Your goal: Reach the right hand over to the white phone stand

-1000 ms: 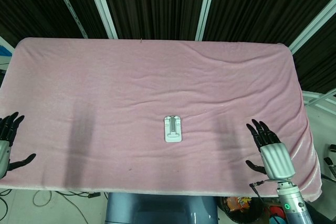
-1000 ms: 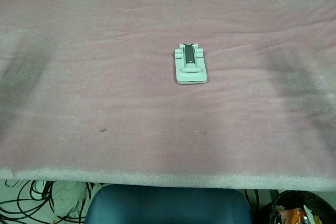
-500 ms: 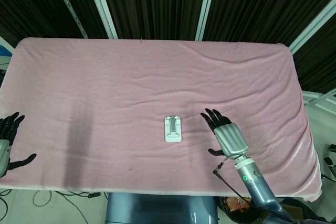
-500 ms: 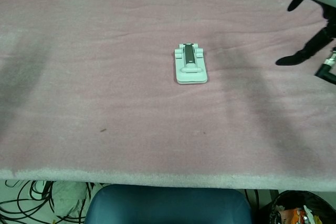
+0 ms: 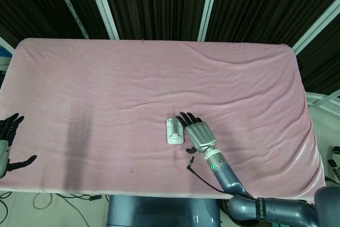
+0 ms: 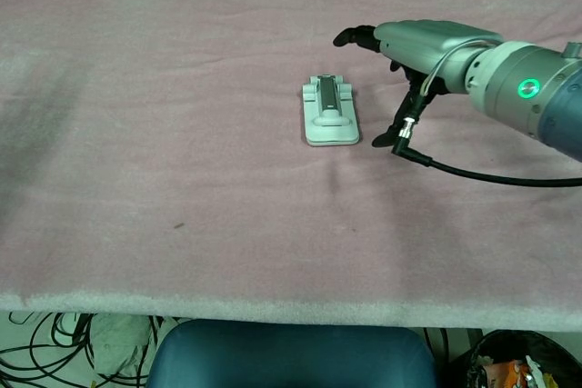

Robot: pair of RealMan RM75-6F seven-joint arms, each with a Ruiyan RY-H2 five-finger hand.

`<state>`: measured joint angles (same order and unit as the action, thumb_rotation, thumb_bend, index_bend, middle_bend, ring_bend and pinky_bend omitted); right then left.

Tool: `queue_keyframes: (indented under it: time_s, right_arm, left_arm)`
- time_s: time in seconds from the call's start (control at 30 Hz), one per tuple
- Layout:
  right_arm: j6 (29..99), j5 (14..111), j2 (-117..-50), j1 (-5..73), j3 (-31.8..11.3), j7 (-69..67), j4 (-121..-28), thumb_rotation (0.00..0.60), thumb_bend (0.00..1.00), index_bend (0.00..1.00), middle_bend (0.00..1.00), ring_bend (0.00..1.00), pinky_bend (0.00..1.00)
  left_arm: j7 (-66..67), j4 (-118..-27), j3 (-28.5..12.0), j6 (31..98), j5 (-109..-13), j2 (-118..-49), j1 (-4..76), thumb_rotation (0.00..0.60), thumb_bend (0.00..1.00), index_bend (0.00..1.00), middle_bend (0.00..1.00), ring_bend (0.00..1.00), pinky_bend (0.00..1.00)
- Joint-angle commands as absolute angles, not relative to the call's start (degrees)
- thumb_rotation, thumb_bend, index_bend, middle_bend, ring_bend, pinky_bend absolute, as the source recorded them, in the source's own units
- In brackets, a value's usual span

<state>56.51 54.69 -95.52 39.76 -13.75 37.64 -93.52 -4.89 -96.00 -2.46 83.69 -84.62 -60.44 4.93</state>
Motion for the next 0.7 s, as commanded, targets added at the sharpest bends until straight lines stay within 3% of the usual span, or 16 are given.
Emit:
queue_keyframes:
  time_s: [0.03, 0.37, 0.7]
  right_arm:
    - [55.14, 56.0, -97.77, 41.93, -13.69, 36.49, -89.67, 0.6, 0.01, 0.0, 0.0, 0.0, 0.23]
    - [50.04, 56.88, -99.14, 45.62, -13.06, 32.6, -83.64, 0.6, 0.0, 0.0, 0.0, 0.0, 0.22]
    - [49.17, 59.73, -101.04, 48.01, -13.02, 29.05, -78.63, 0.6, 0.01, 0.0, 0.0, 0.0, 0.22]
  left_arm:
    - [-5.08, -96.1, -2.55, 83.37, -84.28, -60.32, 5.03, 0.6, 0.0, 0.0, 0.0, 0.0, 0.0]
    - [-5.21, -96.32, -2.79, 82.41, -83.16, -60.24, 5.34, 0.6, 0.0, 0.0, 0.0, 0.0, 0.0]
    - [-5.06, -96.56, -2.92, 82.0, -82.53, -60.27, 5.46, 0.6, 0.0, 0.0, 0.0, 0.0, 0.0]
